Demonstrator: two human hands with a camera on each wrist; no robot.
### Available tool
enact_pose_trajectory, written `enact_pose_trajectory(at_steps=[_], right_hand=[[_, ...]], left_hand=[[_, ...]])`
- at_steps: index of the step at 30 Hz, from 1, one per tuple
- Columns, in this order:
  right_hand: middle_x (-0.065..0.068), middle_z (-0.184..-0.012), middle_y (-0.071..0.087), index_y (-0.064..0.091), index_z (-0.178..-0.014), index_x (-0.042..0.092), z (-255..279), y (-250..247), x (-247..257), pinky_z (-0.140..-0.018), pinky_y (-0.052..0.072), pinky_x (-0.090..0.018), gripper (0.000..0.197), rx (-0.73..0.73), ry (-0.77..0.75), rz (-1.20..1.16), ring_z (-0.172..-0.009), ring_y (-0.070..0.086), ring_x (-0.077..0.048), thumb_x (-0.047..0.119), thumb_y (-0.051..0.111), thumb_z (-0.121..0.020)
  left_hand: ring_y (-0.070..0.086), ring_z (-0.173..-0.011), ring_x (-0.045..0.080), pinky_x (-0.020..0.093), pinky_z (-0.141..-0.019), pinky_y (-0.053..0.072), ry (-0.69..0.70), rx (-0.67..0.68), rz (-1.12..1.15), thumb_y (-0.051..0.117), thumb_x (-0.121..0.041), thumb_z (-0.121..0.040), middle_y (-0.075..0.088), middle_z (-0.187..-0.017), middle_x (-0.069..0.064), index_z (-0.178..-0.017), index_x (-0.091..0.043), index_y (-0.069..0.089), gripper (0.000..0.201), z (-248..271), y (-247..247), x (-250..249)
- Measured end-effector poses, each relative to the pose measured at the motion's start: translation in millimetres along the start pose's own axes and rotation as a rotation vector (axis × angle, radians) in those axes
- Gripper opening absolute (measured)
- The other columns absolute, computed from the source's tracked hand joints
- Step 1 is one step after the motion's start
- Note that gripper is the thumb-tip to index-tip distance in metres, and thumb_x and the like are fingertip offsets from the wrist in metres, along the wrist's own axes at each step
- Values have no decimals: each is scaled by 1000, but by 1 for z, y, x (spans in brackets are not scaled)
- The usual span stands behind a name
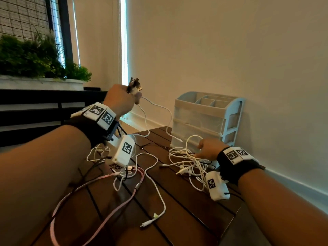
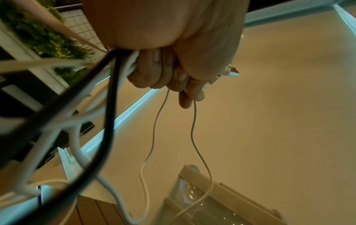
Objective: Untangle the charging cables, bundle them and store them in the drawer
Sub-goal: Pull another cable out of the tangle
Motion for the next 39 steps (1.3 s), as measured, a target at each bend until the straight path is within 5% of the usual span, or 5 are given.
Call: enact_pose_trajectory(at_steps=[6, 14, 22, 33, 39], right_hand=[[-3, -129, 48, 45, -135, 27, 14, -42, 59, -97, 40, -33, 75, -363, -251, -346, -116, 50, -21, 44, 79, -71], [-3, -103, 68, 65, -109, 19, -13, -29, 87, -87, 54, -42, 29, -206, -301, -547, -90, 65, -18, 31, 71, -83], [8, -82, 70, 70, -94, 19, 5, -2, 55, -77, 57, -24, 11, 88, -336, -423, -79, 70, -10, 20, 73, -83], [-8, -124, 60, 54, -130, 12, -23, 35, 96, -89, 48, -34, 42, 257, -417, 252, -109, 58, -26, 25, 60, -91], [-4, -121, 57, 57, -128, 23, 5, 19, 116, -82, 43, -26, 41, 161, -698, 22, -108, 54, -20, 13, 62, -88]], left_hand=[[48, -63, 17, 28, -59, 38, 61, 130, -57, 65, -29, -90, 61, -75, 6, -73, -12, 71, 25, 11, 10, -3], [55, -67, 21, 30, -64, 42, 135, 31, -563, 63, -36, -89, 59, -71, 4, -87, -10, 70, 27, 7, -14, 8], [54, -66, 24, 32, -61, 44, 111, 94, -1006, 54, -15, -85, 53, -71, 3, -88, -11, 63, 10, 18, -14, 37], [59, -94, 26, 32, -77, 49, 141, 368, -995, 53, -18, -92, 62, -108, 9, -113, -6, 59, 25, 19, 3, 31], [54, -77, 23, 33, -68, 46, 101, 262, -1097, 56, -22, -90, 53, -77, 2, -87, -10, 54, 12, 15, -21, 38]])
Point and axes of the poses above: each hand's wrist, its own z-axis away from the middle knuckle, its own y-axis out of the palm, x = y × z, the point moved 2 cm from there along -z, towards the middle knuckle
